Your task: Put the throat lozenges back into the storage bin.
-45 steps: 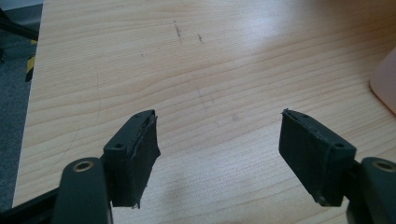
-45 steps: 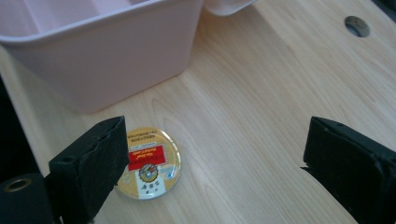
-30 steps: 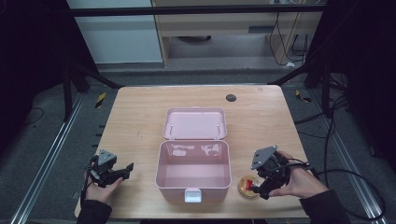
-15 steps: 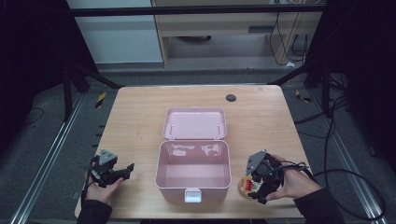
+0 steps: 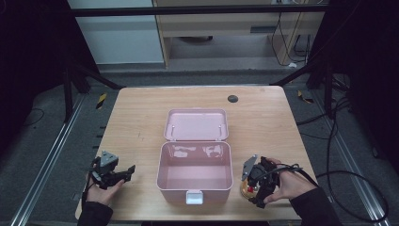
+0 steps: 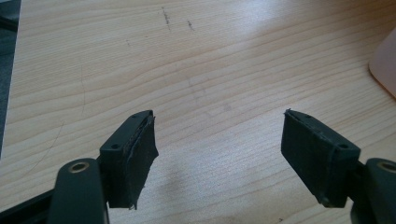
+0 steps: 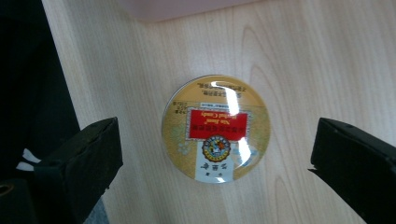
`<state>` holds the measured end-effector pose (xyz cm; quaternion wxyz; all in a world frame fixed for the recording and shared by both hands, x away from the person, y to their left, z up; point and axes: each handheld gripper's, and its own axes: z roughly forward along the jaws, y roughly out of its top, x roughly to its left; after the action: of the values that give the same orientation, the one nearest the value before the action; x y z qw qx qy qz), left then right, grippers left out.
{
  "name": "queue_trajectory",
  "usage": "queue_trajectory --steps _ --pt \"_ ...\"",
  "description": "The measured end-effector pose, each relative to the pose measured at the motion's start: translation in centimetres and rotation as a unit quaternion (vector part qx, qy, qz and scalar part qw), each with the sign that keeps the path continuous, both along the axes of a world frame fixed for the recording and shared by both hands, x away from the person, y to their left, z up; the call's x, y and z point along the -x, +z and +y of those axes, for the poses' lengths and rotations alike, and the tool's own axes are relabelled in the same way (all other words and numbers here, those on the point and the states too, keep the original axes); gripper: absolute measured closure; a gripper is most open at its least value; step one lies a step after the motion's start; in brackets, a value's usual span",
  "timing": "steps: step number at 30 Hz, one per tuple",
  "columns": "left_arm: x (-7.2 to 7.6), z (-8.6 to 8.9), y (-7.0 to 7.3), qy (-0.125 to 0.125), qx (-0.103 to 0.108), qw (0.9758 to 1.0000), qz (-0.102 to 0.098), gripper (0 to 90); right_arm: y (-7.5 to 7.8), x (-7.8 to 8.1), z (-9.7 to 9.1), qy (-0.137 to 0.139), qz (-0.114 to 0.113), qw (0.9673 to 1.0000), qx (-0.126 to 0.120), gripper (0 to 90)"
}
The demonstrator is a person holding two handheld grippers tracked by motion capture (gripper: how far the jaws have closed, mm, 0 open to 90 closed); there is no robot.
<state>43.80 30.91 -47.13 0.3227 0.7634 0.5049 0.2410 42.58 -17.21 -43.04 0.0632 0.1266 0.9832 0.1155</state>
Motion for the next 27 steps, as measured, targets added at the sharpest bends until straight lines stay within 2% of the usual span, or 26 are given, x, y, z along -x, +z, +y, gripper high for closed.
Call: queue_trajectory --steps 3,9,11,14,18,22,27 --pt "0.0 0.0 0.0 0.0 0.0 1.0 0.001 25.6 -0.2 -0.1 -0.1 -0.001 0.016 0.9998 -0.014 2.9" --pt "0.0 -0.1 0.0 -0.002 -0.003 1.0 0.002 25.6 -0.9 -0.3 -0.6 -0.001 0.021 0.9997 -0.014 1.9" --pt "0.0 -0.1 0.0 -0.002 -0.003 1.0 0.002 25.6 -1.1 -0.4 -0.6 -0.002 0.033 0.9993 -0.019 1.9" --pt "0.0 -0.1 -0.1 -0.003 -0.004 1.0 0.003 25.6 -1.6 -0.6 -0.6 -0.004 0.03 0.9995 -0.012 1.8" --pt "-0.1 -0.1 -0.1 -0.003 -0.006 1.0 0.005 25.7 -2.1 -0.8 -0.6 0.0 0.029 0.9994 -0.017 1.8" --pt "-0.1 -0.2 -0.1 -0.003 -0.007 1.0 0.005 25.8 -2.6 -0.9 -0.6 0.002 0.024 0.9997 -0.009 2.2" --pt "-0.1 -0.1 -0.2 -0.003 -0.009 0.9999 0.006 25.9 -2.9 -1.1 -0.4 0.001 0.027 0.9995 -0.013 3.7"
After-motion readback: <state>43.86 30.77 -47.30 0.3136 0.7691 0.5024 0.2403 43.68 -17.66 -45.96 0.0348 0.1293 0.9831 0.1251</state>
